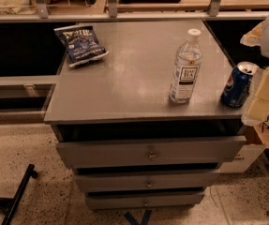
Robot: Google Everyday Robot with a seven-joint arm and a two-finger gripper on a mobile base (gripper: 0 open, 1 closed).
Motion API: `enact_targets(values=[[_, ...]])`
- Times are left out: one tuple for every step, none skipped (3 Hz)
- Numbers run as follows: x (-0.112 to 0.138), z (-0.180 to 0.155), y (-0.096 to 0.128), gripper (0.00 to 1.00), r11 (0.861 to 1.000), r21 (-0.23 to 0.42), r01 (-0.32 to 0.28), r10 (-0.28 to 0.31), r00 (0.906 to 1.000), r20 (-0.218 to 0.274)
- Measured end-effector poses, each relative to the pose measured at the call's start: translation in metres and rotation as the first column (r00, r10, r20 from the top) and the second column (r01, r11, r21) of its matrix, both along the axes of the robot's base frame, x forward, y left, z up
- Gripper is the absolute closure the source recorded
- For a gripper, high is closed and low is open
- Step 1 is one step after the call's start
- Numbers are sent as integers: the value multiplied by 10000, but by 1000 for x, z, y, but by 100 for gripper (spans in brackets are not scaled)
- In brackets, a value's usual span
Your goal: Move blue plastic bottle near blue chip bag
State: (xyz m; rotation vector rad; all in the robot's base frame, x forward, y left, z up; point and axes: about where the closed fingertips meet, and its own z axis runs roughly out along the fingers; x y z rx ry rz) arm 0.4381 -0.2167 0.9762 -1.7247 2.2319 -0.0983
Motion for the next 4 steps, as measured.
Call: enact_targets(values=[[0, 0, 0, 0, 10000, 0, 0, 0, 10000, 2], [11, 1, 3, 0, 9999, 141, 66, -69, 9998, 208], [43, 2, 5, 0, 9974, 575, 429, -472, 9961, 748], [78, -4, 12, 0, 9894, 1317, 612, -749, 9920, 1015]])
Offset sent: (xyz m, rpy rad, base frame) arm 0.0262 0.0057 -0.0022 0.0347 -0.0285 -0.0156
